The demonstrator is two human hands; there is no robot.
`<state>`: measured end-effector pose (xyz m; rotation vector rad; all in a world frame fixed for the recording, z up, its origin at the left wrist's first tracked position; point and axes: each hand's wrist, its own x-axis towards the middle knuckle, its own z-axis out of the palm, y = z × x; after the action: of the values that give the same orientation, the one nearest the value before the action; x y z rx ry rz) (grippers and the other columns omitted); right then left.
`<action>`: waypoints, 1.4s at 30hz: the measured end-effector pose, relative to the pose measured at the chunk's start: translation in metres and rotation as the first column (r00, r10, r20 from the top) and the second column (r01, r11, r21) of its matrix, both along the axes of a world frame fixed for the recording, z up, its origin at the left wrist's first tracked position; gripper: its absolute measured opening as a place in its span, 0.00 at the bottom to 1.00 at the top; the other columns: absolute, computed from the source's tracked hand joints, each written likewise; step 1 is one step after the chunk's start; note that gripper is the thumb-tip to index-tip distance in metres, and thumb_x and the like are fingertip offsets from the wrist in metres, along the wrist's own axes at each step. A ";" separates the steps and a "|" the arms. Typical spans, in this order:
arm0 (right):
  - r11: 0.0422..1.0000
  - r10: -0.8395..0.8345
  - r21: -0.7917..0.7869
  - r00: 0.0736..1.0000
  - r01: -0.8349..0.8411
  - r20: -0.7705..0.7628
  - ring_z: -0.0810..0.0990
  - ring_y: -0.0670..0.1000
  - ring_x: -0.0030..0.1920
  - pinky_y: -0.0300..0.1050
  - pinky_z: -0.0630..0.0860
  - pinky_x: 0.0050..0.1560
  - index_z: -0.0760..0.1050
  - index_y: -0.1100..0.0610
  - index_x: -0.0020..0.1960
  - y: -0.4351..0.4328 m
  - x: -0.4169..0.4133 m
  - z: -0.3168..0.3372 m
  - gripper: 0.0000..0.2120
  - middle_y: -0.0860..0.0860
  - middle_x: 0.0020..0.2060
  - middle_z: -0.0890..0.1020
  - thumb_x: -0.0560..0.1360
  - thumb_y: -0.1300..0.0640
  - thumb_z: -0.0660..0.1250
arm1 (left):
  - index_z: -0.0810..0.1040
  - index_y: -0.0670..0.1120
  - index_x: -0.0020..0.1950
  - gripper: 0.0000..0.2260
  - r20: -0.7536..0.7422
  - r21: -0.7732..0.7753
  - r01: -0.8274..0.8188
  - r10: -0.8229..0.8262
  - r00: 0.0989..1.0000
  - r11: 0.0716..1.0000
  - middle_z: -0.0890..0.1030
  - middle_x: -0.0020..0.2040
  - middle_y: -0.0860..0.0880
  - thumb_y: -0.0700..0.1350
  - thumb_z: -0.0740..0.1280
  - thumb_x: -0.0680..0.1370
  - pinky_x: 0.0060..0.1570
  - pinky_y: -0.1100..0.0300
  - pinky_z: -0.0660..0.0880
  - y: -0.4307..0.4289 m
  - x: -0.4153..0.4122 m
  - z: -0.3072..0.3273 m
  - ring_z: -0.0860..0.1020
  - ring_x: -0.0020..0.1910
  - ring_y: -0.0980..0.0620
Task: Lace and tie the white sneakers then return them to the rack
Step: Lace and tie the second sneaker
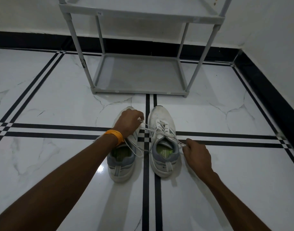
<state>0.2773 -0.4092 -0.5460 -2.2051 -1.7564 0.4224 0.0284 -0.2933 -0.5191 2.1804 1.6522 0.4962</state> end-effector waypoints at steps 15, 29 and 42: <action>0.994 -0.093 -0.094 0.893 0.057 -0.440 0.83 0.50 0.30 0.32 0.71 0.25 0.75 0.63 0.37 0.008 -0.002 0.021 0.06 0.55 0.31 0.84 0.73 0.64 0.64 | 0.79 0.46 0.62 0.18 0.118 -0.178 -0.021 0.043 0.992 0.984 0.85 0.48 0.42 0.46 0.74 0.73 0.46 0.58 0.76 -0.003 -0.002 0.004 0.79 0.40 0.50; 0.977 0.212 0.038 0.977 -0.211 -0.038 0.79 0.55 0.50 0.45 0.71 0.45 0.79 0.57 0.54 0.006 -0.043 0.053 0.09 0.55 0.50 0.81 0.77 0.54 0.67 | 0.81 0.43 0.52 0.09 0.018 -0.033 0.312 -0.311 0.950 0.950 0.83 0.50 0.44 0.46 0.66 0.79 0.50 0.52 0.76 -0.035 0.037 0.002 0.80 0.49 0.44; 0.951 0.259 0.165 0.965 -0.262 0.036 0.81 0.57 0.42 0.44 0.70 0.40 0.78 0.61 0.49 0.007 -0.034 0.033 0.06 0.57 0.43 0.83 0.78 0.58 0.65 | 0.73 0.43 0.47 0.10 0.337 -0.175 -0.045 0.103 0.936 0.983 0.79 0.33 0.44 0.50 0.63 0.78 0.34 0.50 0.73 -0.035 0.054 0.002 0.77 0.33 0.44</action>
<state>0.2429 -0.4023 -0.5128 -1.8727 -2.0198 0.3018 0.0824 -0.3280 -0.5172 1.7965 1.5270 0.6926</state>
